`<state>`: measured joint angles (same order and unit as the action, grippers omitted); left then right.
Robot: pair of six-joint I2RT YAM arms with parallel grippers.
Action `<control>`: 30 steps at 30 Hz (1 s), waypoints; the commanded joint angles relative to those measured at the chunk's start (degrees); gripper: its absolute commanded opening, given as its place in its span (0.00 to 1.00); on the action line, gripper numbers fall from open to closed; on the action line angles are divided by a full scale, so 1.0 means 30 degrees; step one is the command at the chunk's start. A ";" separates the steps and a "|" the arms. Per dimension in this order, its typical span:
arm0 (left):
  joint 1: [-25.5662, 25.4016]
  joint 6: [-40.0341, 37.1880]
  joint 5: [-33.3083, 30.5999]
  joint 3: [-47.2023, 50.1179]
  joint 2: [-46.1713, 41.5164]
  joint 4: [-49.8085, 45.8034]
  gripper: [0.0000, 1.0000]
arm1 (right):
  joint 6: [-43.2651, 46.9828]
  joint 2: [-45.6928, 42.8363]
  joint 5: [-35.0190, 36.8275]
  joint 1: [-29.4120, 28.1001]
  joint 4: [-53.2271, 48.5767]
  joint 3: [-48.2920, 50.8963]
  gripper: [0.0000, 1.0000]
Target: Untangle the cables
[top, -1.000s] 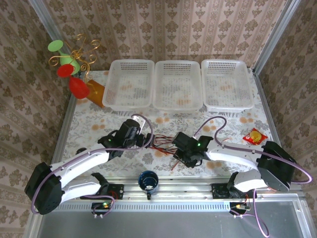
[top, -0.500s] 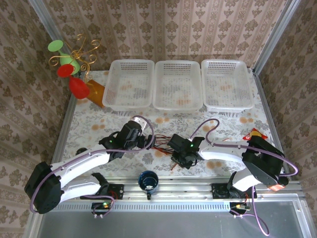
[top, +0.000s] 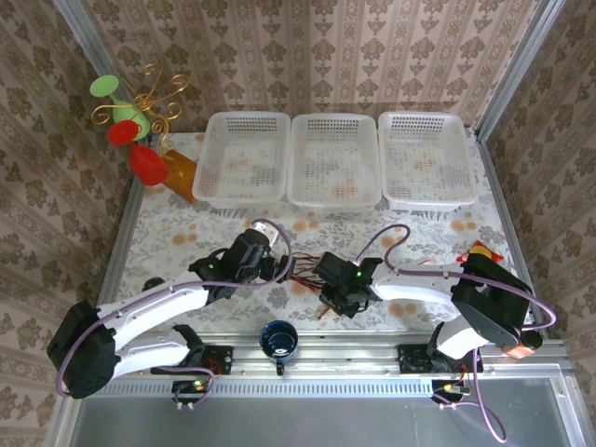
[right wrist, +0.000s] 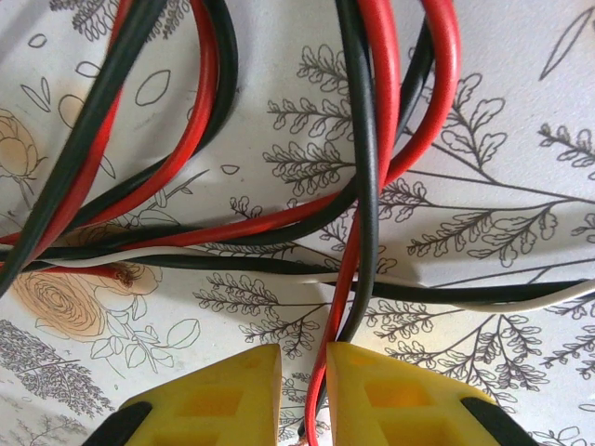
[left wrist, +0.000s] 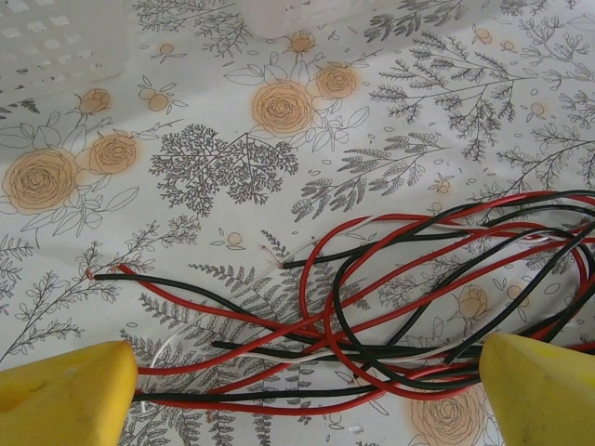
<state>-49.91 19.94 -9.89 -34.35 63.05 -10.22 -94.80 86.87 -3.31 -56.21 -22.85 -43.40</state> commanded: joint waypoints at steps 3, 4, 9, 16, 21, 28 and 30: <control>-0.0237 0.0404 -0.0423 0.0185 0.0239 -0.0274 0.96 | -0.0564 -0.0575 0.0223 -0.0246 -0.0820 0.0344 0.23; -0.0278 0.0389 -0.0441 0.0171 0.0283 -0.0285 0.96 | -0.0591 -0.0636 0.0304 -0.0250 -0.0923 0.0345 0.23; -0.0428 0.0460 -0.0489 0.0112 0.0455 -0.0287 0.97 | -0.0566 -0.0804 0.0452 -0.0323 -0.1454 0.0404 0.25; -0.0667 0.0421 -0.0541 -0.0096 0.0807 -0.0279 0.97 | -0.0667 -0.0455 0.0395 -0.0323 -0.0876 0.0987 0.24; -0.0800 0.0363 -0.0651 -0.0353 0.1010 -0.0532 0.97 | -0.0573 0.0168 0.0050 -0.0282 -0.0206 0.1013 0.20; -0.1073 0.0203 -0.0718 -0.0944 0.0858 -0.1358 0.96 | -0.0029 -0.0351 0.0467 -0.0140 -0.0264 0.0806 0.00; -0.1150 0.0216 -0.0695 -0.1307 0.0674 -0.1890 0.96 | 0.0353 -0.0994 0.0889 -0.0139 -0.0608 0.0629 0.00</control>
<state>-52.80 20.18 -10.98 -35.64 65.95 -12.73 -94.63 85.54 -3.29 -56.84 -22.52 -41.43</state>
